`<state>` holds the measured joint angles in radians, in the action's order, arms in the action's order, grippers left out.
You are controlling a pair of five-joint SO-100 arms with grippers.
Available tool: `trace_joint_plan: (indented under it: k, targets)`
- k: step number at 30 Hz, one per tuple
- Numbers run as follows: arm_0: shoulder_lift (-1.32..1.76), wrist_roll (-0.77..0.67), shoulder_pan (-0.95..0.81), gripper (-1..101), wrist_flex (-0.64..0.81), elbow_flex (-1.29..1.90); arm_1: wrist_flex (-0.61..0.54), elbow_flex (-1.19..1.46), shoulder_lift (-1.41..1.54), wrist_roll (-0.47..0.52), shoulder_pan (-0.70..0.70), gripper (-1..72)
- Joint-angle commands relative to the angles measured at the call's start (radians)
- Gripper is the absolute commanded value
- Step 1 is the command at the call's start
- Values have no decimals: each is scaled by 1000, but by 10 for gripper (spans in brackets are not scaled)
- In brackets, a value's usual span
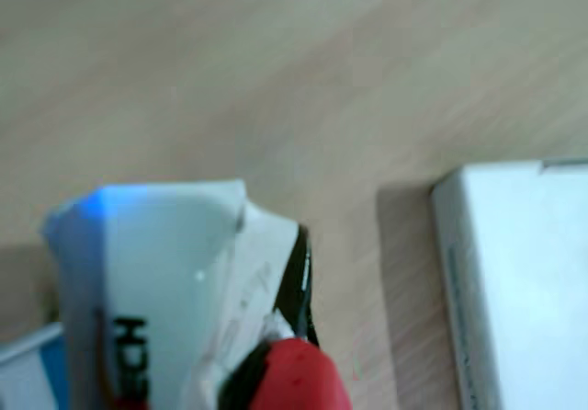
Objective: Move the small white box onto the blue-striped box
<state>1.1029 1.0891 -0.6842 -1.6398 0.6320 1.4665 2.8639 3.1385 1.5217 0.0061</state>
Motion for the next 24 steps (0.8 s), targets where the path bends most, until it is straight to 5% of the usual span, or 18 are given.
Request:
trace_joint_plan:
  k: [1, 9, 24]
  targets:
    - [143, -35, 49, 111, -34, 83, 23, -11, 28, -20, -5, 42]
    - [146, 3, 158, 283, -34, 290, 23, -11, 28, -20, -5, 42]
    - [173, -26, 169, 413, -34, 313, 23, -11, 28, -20, -5, 42]
